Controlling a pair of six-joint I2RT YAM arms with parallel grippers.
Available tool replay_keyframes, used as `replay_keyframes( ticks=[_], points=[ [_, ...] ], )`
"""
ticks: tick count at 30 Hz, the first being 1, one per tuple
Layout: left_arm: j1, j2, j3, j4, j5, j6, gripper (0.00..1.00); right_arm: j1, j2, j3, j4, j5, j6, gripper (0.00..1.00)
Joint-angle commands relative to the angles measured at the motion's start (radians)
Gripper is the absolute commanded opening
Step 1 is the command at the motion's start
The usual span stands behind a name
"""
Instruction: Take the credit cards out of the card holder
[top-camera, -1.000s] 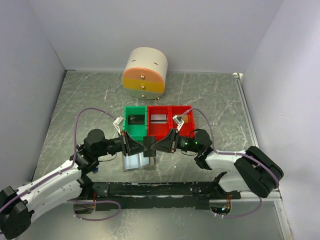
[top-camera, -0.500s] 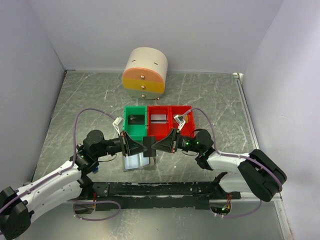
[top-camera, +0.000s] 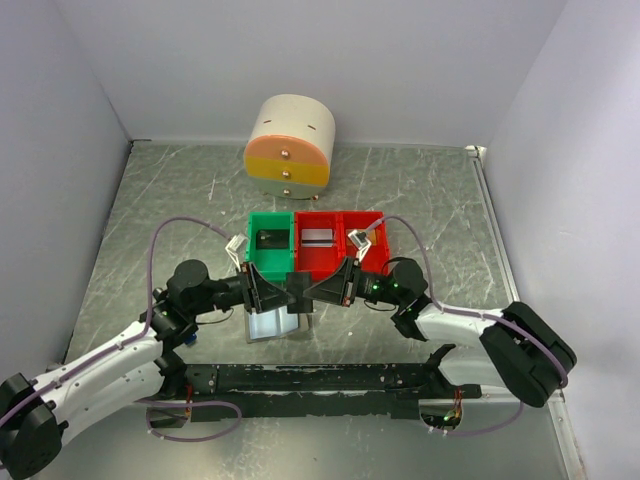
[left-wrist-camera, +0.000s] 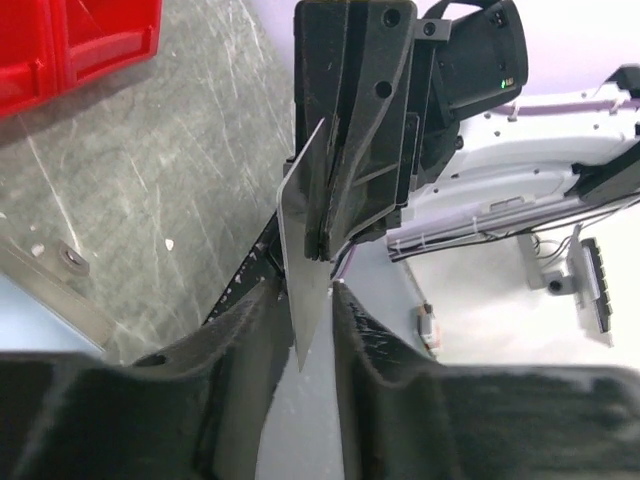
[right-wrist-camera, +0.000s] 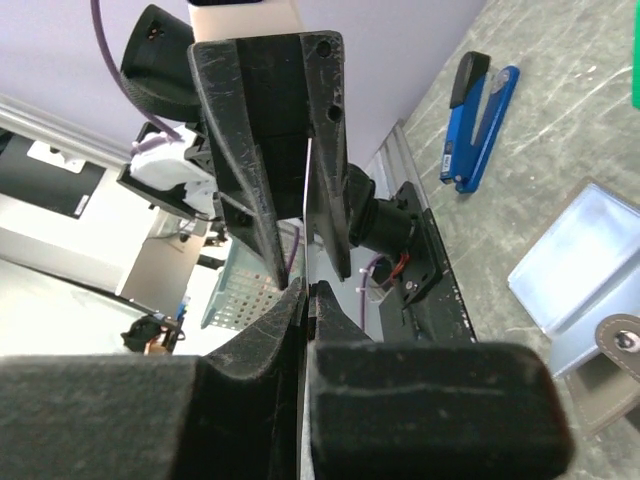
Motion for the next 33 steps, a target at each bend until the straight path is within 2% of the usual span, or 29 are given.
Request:
replay_keyframes(
  ticks=[1, 2, 4, 5, 8, 11, 15, 19, 24, 30, 33],
  points=[
    [0.005, -0.035, 0.036, -0.133, -0.078, 0.050, 0.52, -0.004, -0.055, 0.034, -0.132, 0.028, -0.071, 0.00],
    [0.006, -0.057, 0.050, -0.197, -0.125, 0.067, 0.69, -0.005, -0.074, 0.041, -0.186, 0.046, -0.095, 0.00],
    [0.007, -0.094, 0.080, -0.334, -0.224, 0.095, 0.95, -0.004, -0.117, 0.072, -0.336, 0.096, -0.161, 0.00],
    [0.006, -0.109, 0.096, -0.433, -0.279, 0.103, 0.99, -0.004, -0.142, 0.096, -0.446, 0.155, -0.207, 0.00],
    [0.006, -0.148, 0.151, -0.632, -0.441, 0.127, 1.00, -0.003, -0.201, 0.186, -0.801, 0.306, -0.355, 0.00],
    [0.006, -0.153, 0.229, -0.800, -0.583, 0.160, 1.00, -0.002, -0.248, 0.238, -0.967, 0.393, -0.440, 0.00],
    [0.007, -0.101, 0.322, -0.941, -0.737, 0.211, 1.00, 0.005, -0.271, 0.287, -1.054, 0.468, -0.509, 0.00],
    [0.009, 0.005, 0.398, -1.017, -0.807, 0.252, 1.00, 0.045, -0.272, 0.339, -1.102, 0.560, -0.568, 0.00],
    [0.074, 0.029, 0.444, -1.037, -0.829, 0.293, 0.99, 0.182, -0.258, 0.398, -1.155, 0.738, -0.647, 0.00],
    [0.323, 0.038, 0.465, -1.033, -0.680, 0.399, 0.99, 0.335, -0.204, 0.439, -1.187, 0.879, -0.701, 0.00],
    [0.432, 0.004, 0.485, -1.027, -0.646, 0.444, 0.99, 0.370, -0.194, 0.454, -1.174, 0.895, -0.762, 0.00]
  ],
)
